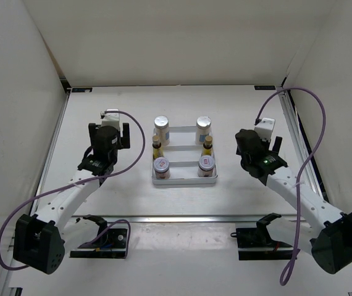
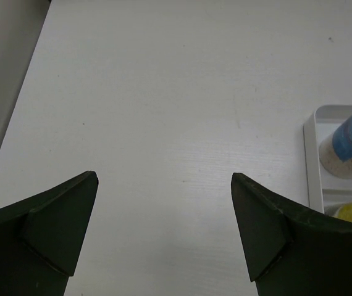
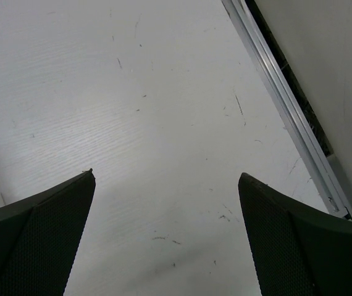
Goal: Organize the condiment bottles
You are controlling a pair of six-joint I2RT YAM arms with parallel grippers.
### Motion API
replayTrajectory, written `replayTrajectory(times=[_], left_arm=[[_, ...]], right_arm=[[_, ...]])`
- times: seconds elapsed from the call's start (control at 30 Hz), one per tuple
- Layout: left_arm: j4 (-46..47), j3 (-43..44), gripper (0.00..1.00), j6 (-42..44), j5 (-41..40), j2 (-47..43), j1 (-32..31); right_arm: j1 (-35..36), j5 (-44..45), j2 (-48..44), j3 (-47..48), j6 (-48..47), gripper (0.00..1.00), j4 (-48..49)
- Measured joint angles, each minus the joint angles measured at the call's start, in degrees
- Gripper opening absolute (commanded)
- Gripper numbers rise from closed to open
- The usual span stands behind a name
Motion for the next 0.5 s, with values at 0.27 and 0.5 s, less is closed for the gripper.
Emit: replayTrajectory(times=[0.27,0.5], left_arm=[[5.5,-0.3,1.00,-0.2,1.4,-2.1,0.9],[9.6,-3.0,1.00,0.4,1.9,-7.4,2.1]], right_arm=[[-1.8,2.4,2.6,10.5,9.7,1.00,-9.1],[-1.8,5.2,5.3,12.7,15.4,1.00,-14.7]])
